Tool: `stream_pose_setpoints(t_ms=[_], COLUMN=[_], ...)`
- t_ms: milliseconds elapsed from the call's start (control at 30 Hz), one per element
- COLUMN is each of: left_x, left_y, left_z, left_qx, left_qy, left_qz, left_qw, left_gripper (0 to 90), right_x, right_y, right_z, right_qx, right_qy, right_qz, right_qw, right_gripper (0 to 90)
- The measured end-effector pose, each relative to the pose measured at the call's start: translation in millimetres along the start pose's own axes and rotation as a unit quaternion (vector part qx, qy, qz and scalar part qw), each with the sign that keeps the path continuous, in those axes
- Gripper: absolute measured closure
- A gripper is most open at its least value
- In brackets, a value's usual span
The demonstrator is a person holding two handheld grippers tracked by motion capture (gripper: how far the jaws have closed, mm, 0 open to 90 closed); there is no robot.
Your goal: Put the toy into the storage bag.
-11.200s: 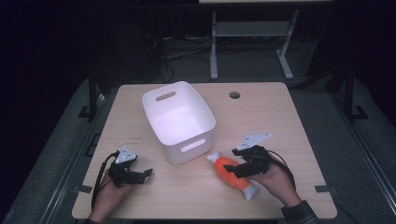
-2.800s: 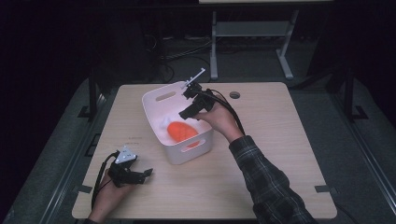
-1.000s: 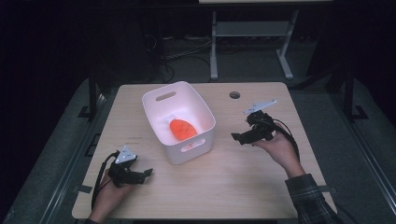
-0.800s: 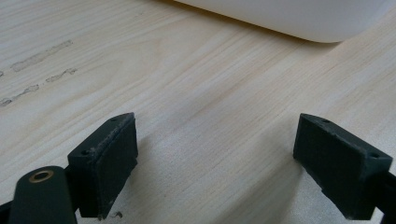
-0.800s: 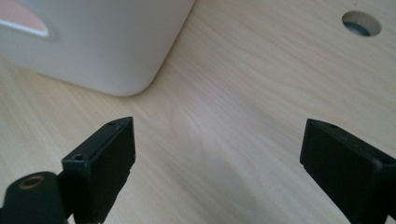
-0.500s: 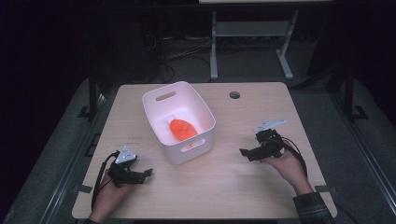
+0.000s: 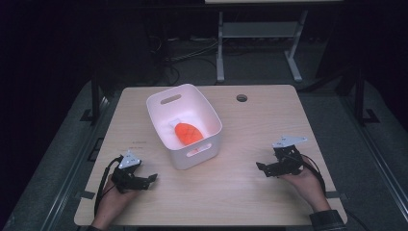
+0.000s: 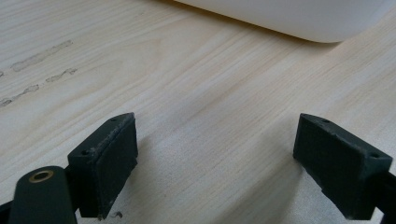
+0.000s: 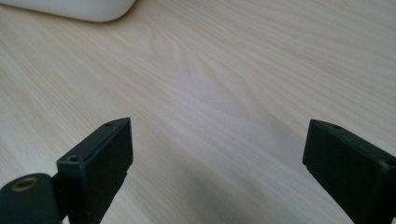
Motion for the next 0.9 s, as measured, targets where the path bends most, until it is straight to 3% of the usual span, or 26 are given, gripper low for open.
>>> stream_pose_setpoints(t_ms=[567, 667, 900], left_x=[0.0, 0.0, 0.0], left_y=[0.0, 0.0, 0.0], left_z=[0.0, 0.0, 0.0], left_qx=[0.0, 0.0, -0.001], left_qy=[0.0, 0.0, 0.0], left_qz=[0.0, 0.0, 0.0], left_qw=[1.0, 1.0, 1.0], left_gripper=[13.1, 13.1, 13.1], right_x=[43.7, 48.0, 52.2], right_y=[-11.0, -14.0, -18.0], right_z=[-4.3, -4.4, -6.0], right_qx=[0.029, 0.029, 0.01], right_qy=[-0.011, -0.01, -0.029], right_qz=[0.012, 0.016, -0.004], right_qw=[0.9995, 0.9994, 0.9995], right_gripper=[7.3, 6.4, 2.0])
Point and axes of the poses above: each handheld gripper's, and its own axes: y roughly backward along the jaws, x roughly out of its underside, z roughly to its left, the point moved 5 cm from there along -y, roughly forward along the jaws, and after that the axes turned 14 degrees about z, right-handed, at the moved point
